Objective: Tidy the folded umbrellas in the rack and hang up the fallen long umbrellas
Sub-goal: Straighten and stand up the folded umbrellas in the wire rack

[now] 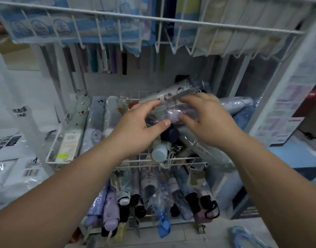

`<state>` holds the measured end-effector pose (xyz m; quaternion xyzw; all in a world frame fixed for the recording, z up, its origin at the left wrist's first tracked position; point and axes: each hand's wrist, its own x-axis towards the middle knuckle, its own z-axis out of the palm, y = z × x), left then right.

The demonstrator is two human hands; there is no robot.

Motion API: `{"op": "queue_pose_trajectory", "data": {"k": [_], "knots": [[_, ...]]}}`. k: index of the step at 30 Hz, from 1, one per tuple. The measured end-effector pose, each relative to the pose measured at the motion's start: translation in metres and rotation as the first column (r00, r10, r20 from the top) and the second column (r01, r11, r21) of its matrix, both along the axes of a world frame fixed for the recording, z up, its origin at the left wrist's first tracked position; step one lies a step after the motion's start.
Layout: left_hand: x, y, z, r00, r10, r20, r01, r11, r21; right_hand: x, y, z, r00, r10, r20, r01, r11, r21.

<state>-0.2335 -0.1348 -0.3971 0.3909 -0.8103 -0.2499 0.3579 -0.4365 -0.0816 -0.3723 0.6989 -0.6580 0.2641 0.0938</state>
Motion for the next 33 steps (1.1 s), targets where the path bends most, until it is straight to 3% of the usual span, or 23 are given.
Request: {"op": "queue_pose_trajectory", "data": {"k": [4, 7, 10, 14, 17, 23, 29, 33], "knots": [[-0.020, -0.003, 0.012, 0.988, 0.011, 0.155, -0.015, 1.000, 0.026, -0.040, -0.001, -0.002, 0.978, -0.104, -0.182, 0.135, 0.977, 0.166], [-0.032, -0.001, 0.010, 0.941, 0.072, 0.330, -0.090, 0.995, 0.042, -0.044, -0.004, -0.003, 0.963, -0.150, -0.222, 0.193, 0.964, 0.185], [-0.036, 0.003, 0.001, 0.890, 0.189, 0.414, -0.211, 0.977, 0.009, -0.038, -0.010, -0.007, 0.954, -0.181, -0.238, 0.224, 0.960, 0.170], [-0.032, 0.000, -0.007, 0.915, 0.241, 0.323, -0.293, 0.948, 0.124, -0.035, -0.012, -0.015, 0.960, -0.205, -0.193, 0.236, 0.959, 0.158], [-0.031, 0.002, -0.013, 0.970, 0.189, 0.155, -0.224, 0.940, 0.258, -0.037, -0.013, -0.023, 0.984, -0.157, -0.087, 0.167, 0.978, 0.129], [-0.027, -0.003, -0.024, 0.982, 0.145, -0.119, -0.067, 0.866, 0.496, -0.036, -0.020, -0.023, 0.990, -0.129, -0.053, 0.134, 0.986, 0.101], [-0.024, 0.002, -0.021, 0.938, 0.210, -0.277, -0.072, 0.896, 0.438, -0.033, -0.022, -0.017, 0.992, -0.116, -0.058, 0.120, 0.991, 0.067], [-0.006, 0.011, -0.010, 0.921, 0.152, -0.359, -0.007, 0.927, 0.374, -0.031, -0.016, -0.009, 0.994, -0.067, -0.085, 0.064, 0.997, -0.031]]}}
